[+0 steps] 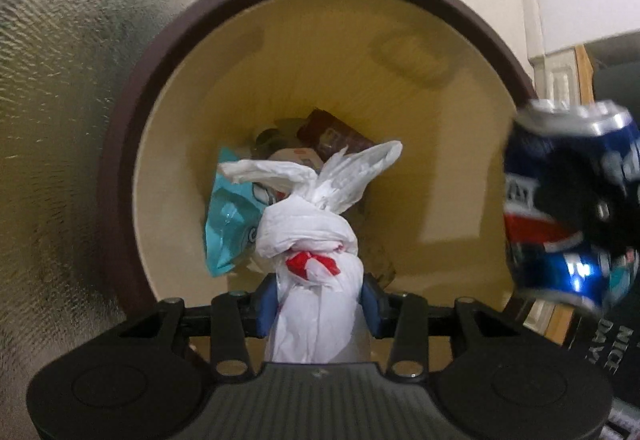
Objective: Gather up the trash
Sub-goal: 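Open the left tool dropping the white bag while the right tool drops the Pepsi can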
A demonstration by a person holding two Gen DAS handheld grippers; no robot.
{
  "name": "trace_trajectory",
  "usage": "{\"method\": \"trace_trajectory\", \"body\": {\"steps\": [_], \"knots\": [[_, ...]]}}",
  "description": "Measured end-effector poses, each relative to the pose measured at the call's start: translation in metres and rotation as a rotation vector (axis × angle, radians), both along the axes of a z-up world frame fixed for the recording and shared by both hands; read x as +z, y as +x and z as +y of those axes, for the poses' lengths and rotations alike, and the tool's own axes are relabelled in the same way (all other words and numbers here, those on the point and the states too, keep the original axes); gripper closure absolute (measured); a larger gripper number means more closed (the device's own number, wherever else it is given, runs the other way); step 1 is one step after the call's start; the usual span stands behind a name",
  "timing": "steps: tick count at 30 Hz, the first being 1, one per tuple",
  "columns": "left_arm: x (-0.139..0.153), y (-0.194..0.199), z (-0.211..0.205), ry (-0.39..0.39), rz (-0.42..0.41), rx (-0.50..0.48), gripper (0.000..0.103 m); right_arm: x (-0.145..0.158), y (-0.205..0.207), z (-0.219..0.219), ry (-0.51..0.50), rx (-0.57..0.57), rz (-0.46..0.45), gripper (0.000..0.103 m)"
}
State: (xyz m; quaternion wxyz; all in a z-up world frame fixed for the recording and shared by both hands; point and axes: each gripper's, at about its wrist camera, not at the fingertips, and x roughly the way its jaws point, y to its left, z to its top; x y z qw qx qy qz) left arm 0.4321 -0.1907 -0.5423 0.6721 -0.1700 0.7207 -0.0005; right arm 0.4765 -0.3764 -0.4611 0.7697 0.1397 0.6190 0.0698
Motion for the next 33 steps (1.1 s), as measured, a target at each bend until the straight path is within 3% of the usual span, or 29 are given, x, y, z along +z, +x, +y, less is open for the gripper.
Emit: {"method": "trace_trajectory", "body": {"steps": [9, 13, 15, 18, 23, 33], "knots": [[0.008, 0.0, -0.021, -0.001, -0.054, -0.133, 0.04, -0.027, 0.014, 0.029, -0.04, 0.085, 0.014, 0.077], [0.013, -0.003, -0.025, -0.018, -0.067, -0.185, 0.041, -0.038, 0.019, 0.041, -0.076, 0.143, 0.021, 0.077], [0.016, -0.007, -0.026, -0.013, -0.072, -0.205, 0.046, -0.042, 0.022, 0.046, -0.101, 0.165, 0.023, 0.076], [0.017, -0.01, -0.023, -0.012, -0.076, -0.207, 0.049, -0.044, 0.024, 0.05, -0.153, 0.184, 0.024, 0.064], [0.022, -0.011, -0.021, 0.0, -0.072, -0.207, 0.049, -0.039, 0.017, 0.046, -0.141, 0.187, 0.033, 0.056], [0.057, -0.004, -0.029, 0.064, -0.097, -0.278, 0.049, -0.021, -0.008, 0.027, -0.104, 0.139, 0.061, 0.056]]}}
